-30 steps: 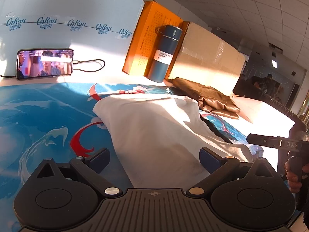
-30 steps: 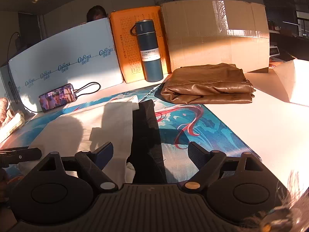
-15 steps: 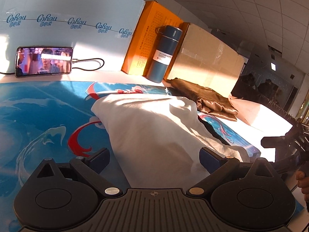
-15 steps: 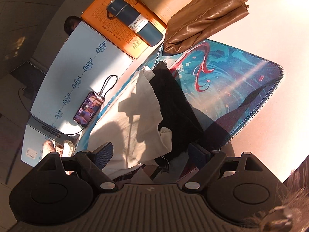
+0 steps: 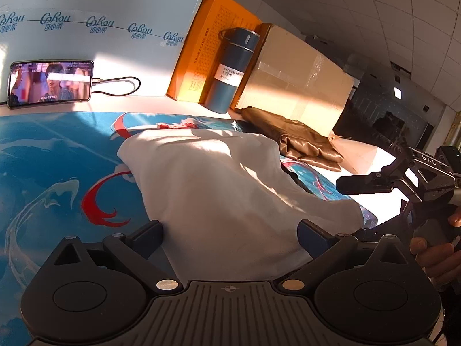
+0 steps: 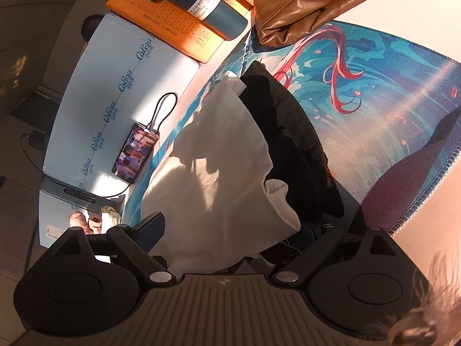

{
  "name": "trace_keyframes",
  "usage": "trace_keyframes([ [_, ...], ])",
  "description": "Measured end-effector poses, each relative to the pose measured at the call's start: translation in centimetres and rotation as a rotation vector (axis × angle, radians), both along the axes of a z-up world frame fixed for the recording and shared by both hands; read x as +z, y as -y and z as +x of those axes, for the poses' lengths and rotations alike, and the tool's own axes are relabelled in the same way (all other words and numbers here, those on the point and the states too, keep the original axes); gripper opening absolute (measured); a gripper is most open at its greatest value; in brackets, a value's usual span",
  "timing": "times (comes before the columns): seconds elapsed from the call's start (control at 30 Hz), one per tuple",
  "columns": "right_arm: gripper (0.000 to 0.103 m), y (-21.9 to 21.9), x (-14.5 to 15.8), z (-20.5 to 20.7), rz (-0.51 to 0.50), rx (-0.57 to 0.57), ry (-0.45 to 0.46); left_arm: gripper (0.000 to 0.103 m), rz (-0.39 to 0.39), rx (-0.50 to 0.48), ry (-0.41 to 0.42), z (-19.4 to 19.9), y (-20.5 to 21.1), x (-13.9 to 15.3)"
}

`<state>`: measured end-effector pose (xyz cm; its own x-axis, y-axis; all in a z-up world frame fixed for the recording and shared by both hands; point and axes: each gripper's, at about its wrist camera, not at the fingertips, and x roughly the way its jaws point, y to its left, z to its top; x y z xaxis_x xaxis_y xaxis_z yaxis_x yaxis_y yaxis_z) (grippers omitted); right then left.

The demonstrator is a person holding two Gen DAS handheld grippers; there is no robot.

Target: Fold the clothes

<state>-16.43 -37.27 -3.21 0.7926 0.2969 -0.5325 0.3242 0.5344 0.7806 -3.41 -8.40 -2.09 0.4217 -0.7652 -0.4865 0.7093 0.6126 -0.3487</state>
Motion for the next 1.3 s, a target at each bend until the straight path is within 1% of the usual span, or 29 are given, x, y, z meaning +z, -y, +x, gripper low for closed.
trace_keyframes([
  [0.07, 0.088, -0.7, -0.4, 0.4, 0.044, 0.021, 0.023, 0.102, 0.004, -0.006, -0.004, -0.1, 0.1, 0.1],
  [0.1, 0.078, -1.0, -0.6, 0.7, 0.053, 0.025, 0.025, 0.102, 0.005, -0.009, -0.006, -0.1, 0.1, 0.2],
  [0.13, 0.061, -1.3, -0.8, 1.0, 0.048, 0.024, 0.019, 0.102, 0.007, -0.013, -0.009, -0.1, 0.2, 0.2],
  [0.17, 0.049, -1.4, -0.9, 1.2, 0.035, 0.023, 0.013, 0.102, 0.009, -0.016, -0.011, -0.1, 0.2, 0.3],
  [0.2, 0.036, -1.6, -1.0, 1.3, 0.013, 0.021, 0.006, 0.102, 0.011, -0.019, -0.013, -0.2, 0.3, 0.3],
  [0.23, 0.033, -1.6, -1.1, 1.3, -0.001, 0.020, 0.008, 0.102, 0.012, -0.019, -0.016, -0.1, 0.3, 0.4],
  [0.27, 0.032, -1.5, -1.2, 1.2, -0.005, 0.017, 0.016, 0.102, 0.008, 0.008, -0.028, 0.4, -0.1, 0.6],
  [0.33, 0.026, -1.0, -1.4, 0.8, 0.007, -0.001, 0.043, 0.102, 0.001, 0.061, -0.051, 1.5, -0.8, 1.0],
  [0.4, 0.025, -0.4, -1.5, 0.3, 0.028, -0.015, 0.069, 0.102, -0.008, 0.116, -0.079, 2.7, -1.5, 1.4],
  [0.47, 0.024, 0.1, -1.5, 0.0, 0.037, -0.028, 0.087, 0.102, -0.063, 0.206, -0.204, 5.6, -2.4, 1.1],
  [0.5, 0.023, 0.3, -1.5, -0.2, 0.038, -0.036, 0.093, 0.102, -0.088, 0.228, -0.272, 7.0, -2.6, 0.7],
  [0.53, 0.022, 0.6, -1.5, -0.4, 0.038, -0.045, 0.100, 0.102, -0.114, 0.228, -0.324, 8.2, -2.6, 0.4],
  [0.57, 0.022, 0.8, -1.5, -0.7, 0.038, -0.055, 0.105, 0.102, -0.135, 0.221, -0.337, 9.0, -2.4, 0.3],
  [0.67, 0.021, 1.9, -1.5, -1.6, 0.019, -0.112, 0.118, 0.102, -0.113, 0.208, -0.320, 10.4, -0.7, 0.1],
  [0.73, 0.021, 2.5, -1.5, -2.0, 0.003, -0.152, 0.123, 0.102, -0.110, 0.189, -0.323, 10.7, 0.7, 0.0],
  [0.8, 0.021, 2.8, -1.7, -2.1, 0.017, -0.166, 0.134, 0.102, -0.109, 0.168, -0.327, 11.0, 2.2, -0.1],
  [0.83, 0.025, 2.8, -1.9, -2.1, 0.030, -0.170, 0.139, 0.102, -0.109, 0.141, -0.330, 10.8, 3.0, -0.2],
  [0.87, 0.027, 2.8, -2.1, -2.0, 0.037, -0.180, 0.143, 0.101, -0.094, 0.134, -0.307, 10.5, 3.9, -0.2],
  [0.9, 0.038, 2.7, -2.2, -2.0, 0.040, -0.193, 0.146, 0.101, -0.080, 0.128, -0.285, 10.2, 4.6, -0.2],
  [0.97, 0.044, 2.6, -2.3, -2.0, 0.047, -0.214, 0.157, 0.101, -0.094, 0.132, -0.276, 10.5, 5.1, -0.4],
  [1.03, 0.058, 2.5, -2.1, -1.8, 0.056, -0.221, 0.182, 0.090, -0.121, 0.161, -0.288, 11.3, 4.7, -0.7],
  [1.07, 0.060, 2.5, -2.0, -1.7, 0.055, -0.227, 0.193, 0.076, -0.132, 0.177, -0.294, 11.8, 4.5, -0.9],
  [1.1, 0.062, 2.5, -1.9, -1.6, 0.041, -0.238, 0.200, 0.055, -0.120, 0.181, -0.287, 11.9, 4.4, -1.0],
  [1.17, 0.059, 2.4, -1.8, -1.1, -0.024, -0.266, 0.198, 0.034, -0.096, 0.186, -0.270, 12.2, 4.3, -1.3],
  [1.2, 0.055, 2.3, -1.8, -0.8, -0.064, -0.276, 0.188, 0.028, -0.077, 0.168, -0.238, 12.0, 4.5, -1.3],
  [1.23, 0.046, 2.1, -1.8, -0.3, -0.107, -0.281, 0.172, 0.024, -0.058, 0.155, -0.214, 11.6, 4.8, -1.2],
  [1.27, 0.041, 2.0, -1.9, 0.3, -0.149, -0.286, 0.157, 0.020, -0.041, 0.142, -0.188, 11.3, 5.1, -1.1],
  [1.3, 0.029, 1.9, -2.0, 0.8, -0.181, -0.286, 0.142, 0.017, -0.028, 0.135, -0.147, 10.8, 5.2, -0.6],
])
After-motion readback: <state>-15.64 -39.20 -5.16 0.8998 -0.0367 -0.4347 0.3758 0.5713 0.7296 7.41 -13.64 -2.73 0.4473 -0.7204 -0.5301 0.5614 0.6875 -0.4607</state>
